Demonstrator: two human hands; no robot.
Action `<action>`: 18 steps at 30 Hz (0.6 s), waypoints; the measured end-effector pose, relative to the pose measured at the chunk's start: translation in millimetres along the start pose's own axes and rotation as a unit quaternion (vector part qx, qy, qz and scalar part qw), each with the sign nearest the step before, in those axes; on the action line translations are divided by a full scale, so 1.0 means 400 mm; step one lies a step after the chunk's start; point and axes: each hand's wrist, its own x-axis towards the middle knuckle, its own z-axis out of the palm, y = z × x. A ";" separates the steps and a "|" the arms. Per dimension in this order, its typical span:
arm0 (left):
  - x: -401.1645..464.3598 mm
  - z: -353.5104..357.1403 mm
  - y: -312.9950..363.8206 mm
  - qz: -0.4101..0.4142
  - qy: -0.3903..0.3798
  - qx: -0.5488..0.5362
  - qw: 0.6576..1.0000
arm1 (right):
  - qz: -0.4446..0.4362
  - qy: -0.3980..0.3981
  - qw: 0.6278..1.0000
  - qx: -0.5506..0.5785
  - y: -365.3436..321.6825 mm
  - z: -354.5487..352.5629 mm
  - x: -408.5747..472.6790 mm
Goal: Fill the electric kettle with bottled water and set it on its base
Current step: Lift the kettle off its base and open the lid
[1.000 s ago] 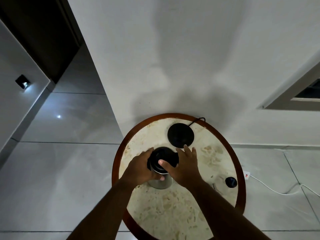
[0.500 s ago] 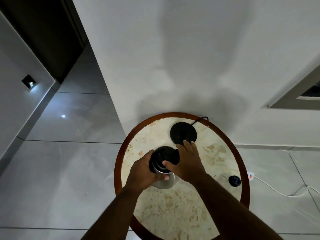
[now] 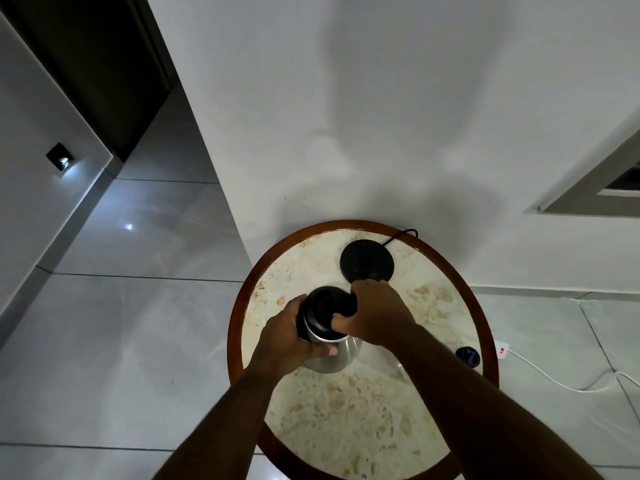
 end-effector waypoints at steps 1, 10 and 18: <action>0.002 -0.001 -0.004 -0.002 0.000 -0.005 1.000 | 0.005 -0.010 1.000 0.023 0.003 -0.007 0.002; 0.009 0.002 -0.021 0.014 0.005 0.009 1.000 | 0.042 -0.166 0.928 0.330 0.109 -0.113 -0.003; 0.013 0.000 -0.023 -0.003 -0.001 0.010 1.000 | 0.059 -0.185 0.906 0.376 0.124 -0.122 -0.001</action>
